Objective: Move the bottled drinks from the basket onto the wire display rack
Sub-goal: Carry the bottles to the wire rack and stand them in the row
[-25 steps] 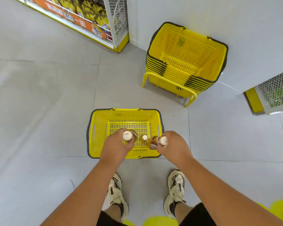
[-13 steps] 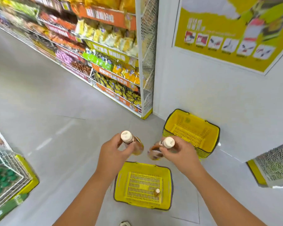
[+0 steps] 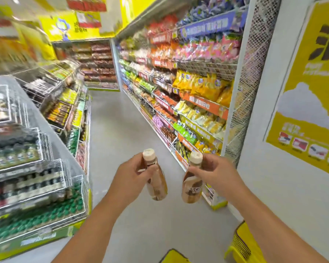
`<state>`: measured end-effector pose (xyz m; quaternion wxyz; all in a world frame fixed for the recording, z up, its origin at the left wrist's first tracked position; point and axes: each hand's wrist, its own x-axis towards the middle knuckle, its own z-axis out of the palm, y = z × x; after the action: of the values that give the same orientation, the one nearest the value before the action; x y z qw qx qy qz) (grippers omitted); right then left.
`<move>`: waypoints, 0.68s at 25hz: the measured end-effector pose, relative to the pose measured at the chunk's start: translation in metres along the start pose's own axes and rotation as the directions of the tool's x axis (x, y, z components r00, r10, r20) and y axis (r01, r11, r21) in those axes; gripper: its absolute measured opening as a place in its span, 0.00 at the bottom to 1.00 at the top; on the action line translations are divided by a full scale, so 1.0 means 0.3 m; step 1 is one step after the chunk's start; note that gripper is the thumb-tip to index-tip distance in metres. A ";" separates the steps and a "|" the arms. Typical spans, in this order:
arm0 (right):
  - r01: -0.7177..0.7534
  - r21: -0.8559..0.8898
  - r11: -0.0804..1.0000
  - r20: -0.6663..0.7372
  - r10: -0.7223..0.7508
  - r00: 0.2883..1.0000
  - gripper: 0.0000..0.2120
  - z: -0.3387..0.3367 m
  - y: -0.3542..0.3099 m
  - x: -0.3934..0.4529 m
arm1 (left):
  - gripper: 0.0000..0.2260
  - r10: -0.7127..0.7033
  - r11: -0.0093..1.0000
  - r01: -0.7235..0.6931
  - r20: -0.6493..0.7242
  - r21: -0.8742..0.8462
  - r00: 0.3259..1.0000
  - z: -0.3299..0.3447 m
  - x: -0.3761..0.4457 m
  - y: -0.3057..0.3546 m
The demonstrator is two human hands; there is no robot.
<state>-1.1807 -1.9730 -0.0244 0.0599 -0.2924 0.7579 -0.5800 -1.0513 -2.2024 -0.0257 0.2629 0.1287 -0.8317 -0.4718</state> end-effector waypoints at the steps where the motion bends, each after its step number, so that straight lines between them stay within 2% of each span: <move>1: 0.022 0.009 1.000 0.038 -0.022 0.999 0.07 0.019 -0.047 0.024 | 0.08 0.004 1.000 -0.003 -0.026 0.028 1.000 -0.057 -0.006 0.027; 5: 0.102 0.050 0.994 0.157 -0.109 0.982 0.07 0.124 -0.235 0.108 | 0.08 -0.010 0.989 0.032 -0.152 0.143 0.988 -0.292 -0.045 0.103; 9: 0.193 0.069 0.979 0.261 -0.205 0.943 0.07 0.298 -0.388 0.159 | 0.07 -0.083 0.985 0.118 -0.258 0.122 0.962 -0.522 -0.114 0.136; 17: 0.270 0.166 0.949 0.436 -0.316 0.843 0.05 0.829 -0.686 0.197 | 0.10 -0.120 0.970 0.201 -0.451 0.135 0.884 -1.018 -0.252 0.065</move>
<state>-1.0453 -2.2454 0.0989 0.1615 -0.5296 0.6393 -0.5336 -0.8174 -2.3764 0.0942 0.3911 0.3233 -0.7759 -0.3747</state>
